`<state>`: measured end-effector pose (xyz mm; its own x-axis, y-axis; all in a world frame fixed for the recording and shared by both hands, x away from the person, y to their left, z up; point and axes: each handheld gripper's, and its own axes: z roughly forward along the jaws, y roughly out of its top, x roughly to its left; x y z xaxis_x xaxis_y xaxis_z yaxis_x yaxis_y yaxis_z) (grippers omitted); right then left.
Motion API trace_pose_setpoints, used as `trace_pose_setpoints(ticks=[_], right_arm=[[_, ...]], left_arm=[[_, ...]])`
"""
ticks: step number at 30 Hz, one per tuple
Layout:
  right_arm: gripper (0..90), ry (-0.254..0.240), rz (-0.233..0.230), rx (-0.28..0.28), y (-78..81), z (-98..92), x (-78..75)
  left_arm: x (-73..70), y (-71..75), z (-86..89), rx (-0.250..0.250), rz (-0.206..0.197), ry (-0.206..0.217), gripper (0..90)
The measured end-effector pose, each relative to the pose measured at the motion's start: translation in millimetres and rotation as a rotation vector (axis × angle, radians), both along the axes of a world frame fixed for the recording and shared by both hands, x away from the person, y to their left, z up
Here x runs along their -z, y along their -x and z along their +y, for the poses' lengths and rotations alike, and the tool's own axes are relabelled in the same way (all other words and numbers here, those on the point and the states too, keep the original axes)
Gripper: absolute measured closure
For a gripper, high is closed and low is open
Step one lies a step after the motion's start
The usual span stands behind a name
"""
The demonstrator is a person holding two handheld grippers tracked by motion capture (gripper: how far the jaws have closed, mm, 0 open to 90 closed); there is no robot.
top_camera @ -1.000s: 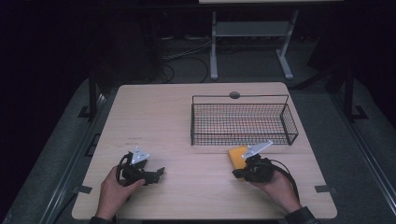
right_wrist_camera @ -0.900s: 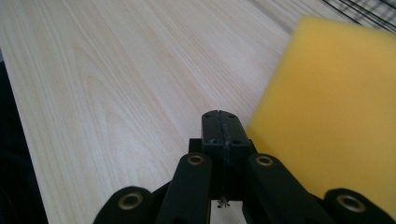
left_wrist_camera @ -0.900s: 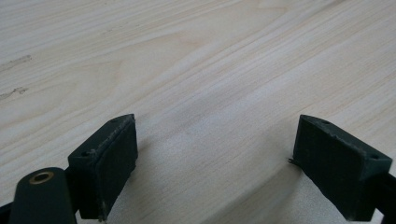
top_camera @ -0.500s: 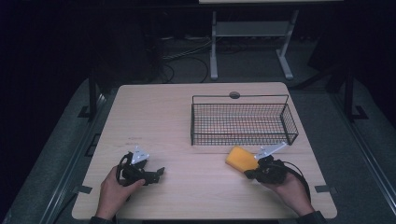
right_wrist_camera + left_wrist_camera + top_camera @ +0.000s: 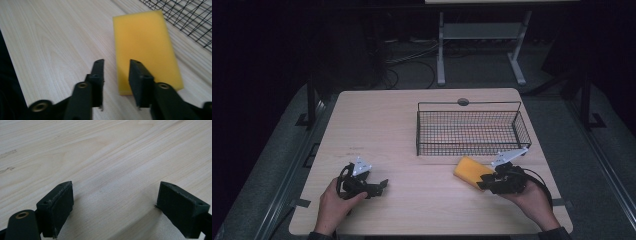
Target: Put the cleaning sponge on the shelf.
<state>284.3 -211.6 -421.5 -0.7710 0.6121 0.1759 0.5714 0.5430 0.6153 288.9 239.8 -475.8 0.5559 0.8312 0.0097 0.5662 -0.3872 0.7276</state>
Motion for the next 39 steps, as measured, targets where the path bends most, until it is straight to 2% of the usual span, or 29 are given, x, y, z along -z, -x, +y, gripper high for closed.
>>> trace_pose_setpoints(ticks=[3, 8, 17, 27, 34, 39], right_arm=[[52.2, 0.014, 0.003, 0.007, -3.1, -0.5, -4.0], [34.6, 0.065, -0.012, 0.015, -12.1, -0.6, -11.6], [15.6, 0.134, -0.031, 0.016, -30.2, 10.9, -17.4], [11.5, 0.204, -0.016, -0.024, -47.1, 31.0, -14.2], [9.5, 0.272, -0.004, -0.05, -56.3, 42.9, -3.1], [9.5, 0.295, 0.007, -0.068, -58.9, 46.7, 3.6]], left_arm=[[0.0, 0.0, 0.0, 0.0, 0.0, 0.0, 13.1], [0.0, 0.0, 0.0, 0.0, 0.0, 0.0, 13.1], [0.1, 0.0, -0.2, -0.002, -0.001, 0.001, 13.1], [-0.2, -0.1, 0.2, 0.001, 0.001, -0.003, 13.1], [-0.2, 0.0, 0.0, 0.0, 0.002, -0.001, 13.1], [-0.2, 0.0, 0.1, 0.0, 0.002, -0.002, 13.1]])
